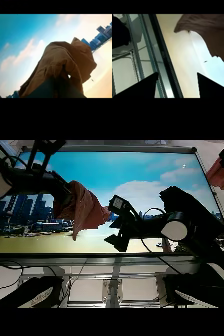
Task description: Fold the clothes and pants, and hang the long-sleeved shirts on hangers.
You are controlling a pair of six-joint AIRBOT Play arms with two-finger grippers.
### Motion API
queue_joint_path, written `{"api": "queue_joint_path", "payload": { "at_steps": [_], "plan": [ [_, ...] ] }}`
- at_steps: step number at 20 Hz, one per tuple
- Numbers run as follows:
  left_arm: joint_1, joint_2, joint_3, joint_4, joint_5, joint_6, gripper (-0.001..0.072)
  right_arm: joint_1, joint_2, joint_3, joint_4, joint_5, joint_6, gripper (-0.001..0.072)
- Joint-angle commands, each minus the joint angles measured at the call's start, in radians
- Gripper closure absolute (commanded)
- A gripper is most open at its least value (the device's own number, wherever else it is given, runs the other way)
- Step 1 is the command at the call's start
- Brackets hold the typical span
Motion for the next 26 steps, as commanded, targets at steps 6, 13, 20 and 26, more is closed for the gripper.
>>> {"api": "queue_joint_path", "payload": {
  "at_steps": [6,13,20,26],
  "plan": [
    [-0.168,-0.017,0.001,0.299,0.067,-0.222,0.0687,0.058,-0.196,0.0,-0.183,-0.314,0.426,0.0165],
    [-0.168,-0.017,0.001,0.306,0.068,-0.224,0.0687,0.084,-0.37,0.0,-0.204,-0.381,0.529,0.0167],
    [-0.168,-0.017,0.001,0.306,0.07,-0.224,0.0687,0.076,-0.426,0.0,-0.305,-0.389,0.637,0.023],
    [-0.168,-0.016,0.001,0.314,0.071,-0.224,0.0687,0.163,-0.485,0.0,-0.301,-0.376,0.695,0.0701]
  ]
}}
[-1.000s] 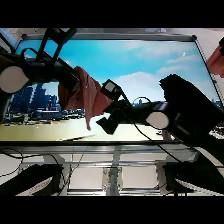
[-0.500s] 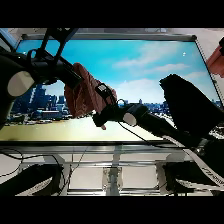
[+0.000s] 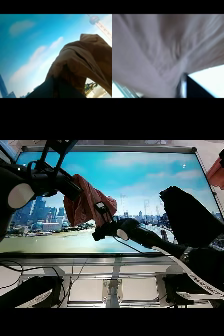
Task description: Fold the clothes and pants, and hang the long-sleeved shirts on hangers.
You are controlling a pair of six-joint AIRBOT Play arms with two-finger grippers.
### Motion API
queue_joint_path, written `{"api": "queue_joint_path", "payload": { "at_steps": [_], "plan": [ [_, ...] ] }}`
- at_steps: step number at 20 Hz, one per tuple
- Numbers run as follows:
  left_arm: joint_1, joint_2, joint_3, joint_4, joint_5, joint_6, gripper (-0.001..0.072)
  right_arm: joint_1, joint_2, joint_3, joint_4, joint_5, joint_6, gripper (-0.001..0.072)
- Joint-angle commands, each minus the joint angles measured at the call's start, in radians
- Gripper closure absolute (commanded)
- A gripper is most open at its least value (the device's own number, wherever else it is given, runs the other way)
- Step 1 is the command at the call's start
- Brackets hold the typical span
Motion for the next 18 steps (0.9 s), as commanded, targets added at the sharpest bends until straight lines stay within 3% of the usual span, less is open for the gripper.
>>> {"api": "queue_joint_path", "payload": {
  "at_steps": [1,3,8,13,18],
  "plan": [
    [0.0,0.004,0.001,0.013,0.0,0.0,0.0687,0.042,-0.002,0.001,-0.013,0.026,0.018,0.07],
    [0.0,0.031,0.001,0.034,-0.001,0.0,0.0686,0.031,0.064,0.008,-0.032,0.15,-0.042,0.0701],
    [0.005,0.172,0.001,0.059,-0.027,-0.029,0.0686,-0.065,0.374,0.103,-0.12,0.654,-0.251,0.0702],
    [0.005,0.255,0.001,-0.005,-0.176,-0.148,0.0686,-0.125,0.597,0.247,-0.116,0.877,-0.27,0.0703],
    [0.006,0.283,0.0,-0.114,-0.32,-0.304,0.0686,-0.125,0.633,0.397,-0.103,1.052,-0.269,0.0703]
  ]
}}
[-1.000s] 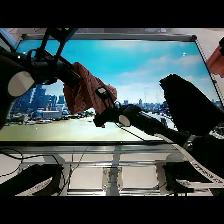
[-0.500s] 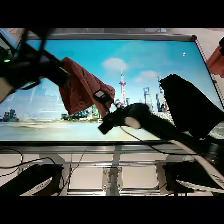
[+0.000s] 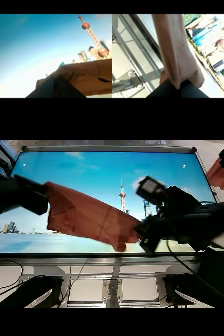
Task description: Fold the clothes and pants, and hang the long-sleeved shirts on hangers.
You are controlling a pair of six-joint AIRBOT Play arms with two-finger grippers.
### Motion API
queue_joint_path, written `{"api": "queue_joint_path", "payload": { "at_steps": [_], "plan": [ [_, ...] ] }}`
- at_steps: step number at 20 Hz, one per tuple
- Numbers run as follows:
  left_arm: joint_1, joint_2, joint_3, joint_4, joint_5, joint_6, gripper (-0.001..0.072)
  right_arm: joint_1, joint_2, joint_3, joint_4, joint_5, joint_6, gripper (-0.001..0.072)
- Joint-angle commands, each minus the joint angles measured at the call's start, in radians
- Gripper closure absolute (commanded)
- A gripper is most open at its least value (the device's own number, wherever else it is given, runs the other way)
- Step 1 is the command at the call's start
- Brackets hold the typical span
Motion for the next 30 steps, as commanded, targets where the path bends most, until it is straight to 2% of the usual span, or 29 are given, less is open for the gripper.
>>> {"api": "queue_joint_path", "payload": {
  "at_steps": [1,5,8,11,15,19,21,24,27,30],
  "plan": [
    [0.002,0.008,-0.001,-0.038,-0.145,-0.109,0.0686,-0.006,0.029,0.071,-0.006,0.134,-0.009,0.0703],
    [0.002,-0.08,-0.002,-0.039,-0.349,-0.1,0.0686,-0.061,-0.035,0.071,-0.011,0.156,-0.037,0.0703],
    [0.002,-0.169,-0.006,0.009,-0.37,-0.055,0.0686,-0.179,-0.12,0.07,-0.009,0.144,-0.109,0.0703],
    [0.016,-0.266,-0.024,0.123,-0.237,-0.044,0.0686,-0.306,-0.223,0.07,-0.004,0.037,-0.164,0.0703],
    [0.134,-0.393,-0.069,0.124,-0.025,-0.021,0.0686,-0.412,-0.378,0.07,0.004,-0.159,-0.174,0.0703],
    [0.245,-0.486,-0.188,0.123,0.195,-0.005,0.0686,-0.422,-0.521,0.069,0.02,-0.331,-0.192,0.0703],
    [0.253,-0.502,-0.254,0.122,0.306,0.045,0.0687,-0.423,-0.573,0.069,-0.004,-0.388,-0.192,0.0703],
    [0.244,-0.503,-0.332,0.124,0.364,0.125,0.0687,-0.423,-0.603,0.069,-0.007,-0.351,-0.217,0.0703],
    [0.244,-0.469,-0.419,0.123,0.358,0.202,0.0687,-0.422,-0.6,0.061,0.018,-0.184,-0.241,0.0702],
    [0.235,-0.374,-0.556,0.111,0.357,0.241,0.0688,-0.422,-0.536,-0.084,0.064,-0.113,-0.243,0.0703]
  ]
}}
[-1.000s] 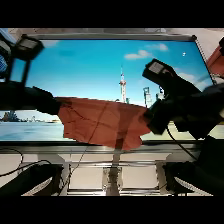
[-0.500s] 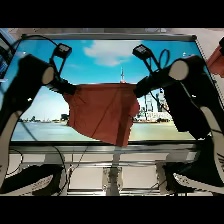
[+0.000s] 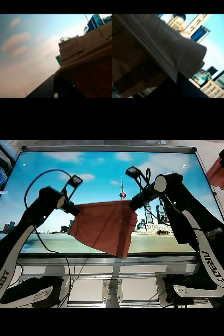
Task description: Fold the clothes and pants, and hang the long-sleeved shirts on hangers.
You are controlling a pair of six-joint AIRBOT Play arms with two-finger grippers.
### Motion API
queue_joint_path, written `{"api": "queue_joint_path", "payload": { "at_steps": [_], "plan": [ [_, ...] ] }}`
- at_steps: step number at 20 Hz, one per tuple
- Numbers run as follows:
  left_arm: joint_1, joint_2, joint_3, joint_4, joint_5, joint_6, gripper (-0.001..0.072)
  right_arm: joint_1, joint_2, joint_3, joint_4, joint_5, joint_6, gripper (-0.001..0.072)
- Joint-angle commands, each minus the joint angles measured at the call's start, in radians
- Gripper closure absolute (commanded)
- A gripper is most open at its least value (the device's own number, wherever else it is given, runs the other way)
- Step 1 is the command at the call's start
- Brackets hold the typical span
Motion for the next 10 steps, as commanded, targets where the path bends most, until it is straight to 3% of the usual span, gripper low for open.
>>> {"api": "queue_joint_path", "payload": {
  "at_steps": [1,5,10],
  "plan": [
    [-0.004,0.109,-0.161,-0.008,0.013,0.056,0.0688,-0.001,0.072,-0.164,0.052,0.094,-0.013,0.0703],
    [-0.004,0.263,-0.309,-0.037,0.007,0.056,0.0687,0.0,0.22,-0.43,0.217,0.032,-0.015,0.0703],
    [-0.024,0.307,-0.348,-0.152,-0.053,0.061,0.0687,0.04,0.259,-0.541,0.356,-0.022,-0.028,0.0703]
  ]
}}
